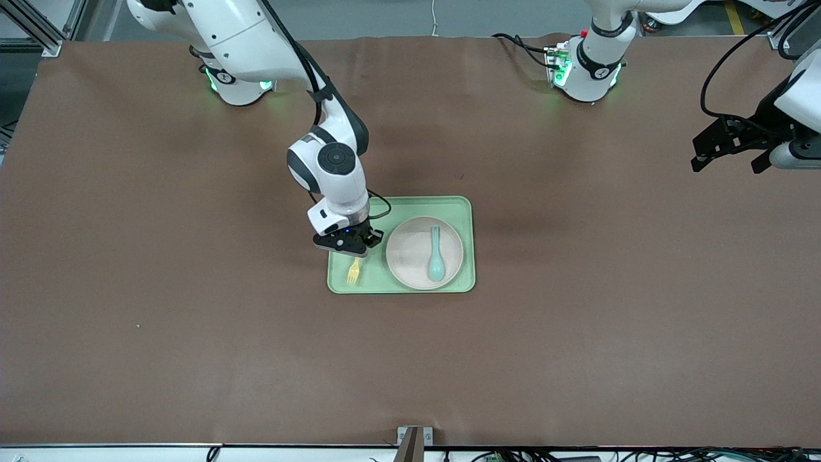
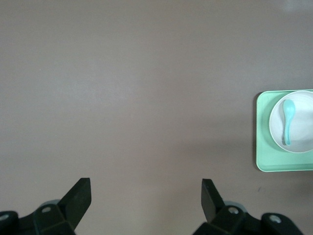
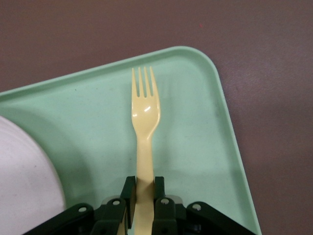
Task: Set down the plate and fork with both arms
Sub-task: 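Lift the fork off the plate and lower it onto the tray beside it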
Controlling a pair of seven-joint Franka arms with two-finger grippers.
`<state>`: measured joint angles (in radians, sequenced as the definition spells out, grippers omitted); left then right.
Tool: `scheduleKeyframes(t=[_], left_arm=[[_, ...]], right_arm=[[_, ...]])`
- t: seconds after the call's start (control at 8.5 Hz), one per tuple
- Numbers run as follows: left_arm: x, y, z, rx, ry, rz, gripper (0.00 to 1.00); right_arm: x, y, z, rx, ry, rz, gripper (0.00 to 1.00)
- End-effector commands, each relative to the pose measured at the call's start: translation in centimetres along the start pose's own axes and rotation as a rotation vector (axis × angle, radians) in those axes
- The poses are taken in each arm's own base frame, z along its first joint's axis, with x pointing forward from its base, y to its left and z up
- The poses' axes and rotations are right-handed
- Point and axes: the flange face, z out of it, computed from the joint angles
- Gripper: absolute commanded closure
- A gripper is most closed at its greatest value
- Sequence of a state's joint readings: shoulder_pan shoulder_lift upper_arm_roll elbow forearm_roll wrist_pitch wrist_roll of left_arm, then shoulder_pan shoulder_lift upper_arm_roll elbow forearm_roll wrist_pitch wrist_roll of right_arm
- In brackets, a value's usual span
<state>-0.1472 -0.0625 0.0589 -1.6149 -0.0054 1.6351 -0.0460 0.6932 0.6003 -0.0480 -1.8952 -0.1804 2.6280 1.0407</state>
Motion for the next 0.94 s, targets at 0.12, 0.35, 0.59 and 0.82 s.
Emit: scheduleKeyframes(t=[0.12, 0.35, 0.59, 0.82], left_arm=[[-0.1, 0.2, -0.5, 0.02, -0.003, -0.008, 0.01], [-0.1, 0.1, -0.6, 0.02, -0.002, -0.009, 0.01], [-0.1, 0.1, -0.7, 0.019, 0.0, -0.009, 0.01], [-0.1, 0.2, -0.8, 0.018, 0.001, -0.008, 0.01]], right_arm=[[-0.6, 0.1, 1.0, -0.005, -0.017, -0.007, 0.0], [0.7, 0.3, -2.6, -0.012, -0.014, 0.009, 0.0], [4.1, 2.4, -8.5, -0.032, -0.011, 0.056, 0.0], [8.8, 7.0, -14.6, -0.042, -0.009, 0.052, 0.0]])
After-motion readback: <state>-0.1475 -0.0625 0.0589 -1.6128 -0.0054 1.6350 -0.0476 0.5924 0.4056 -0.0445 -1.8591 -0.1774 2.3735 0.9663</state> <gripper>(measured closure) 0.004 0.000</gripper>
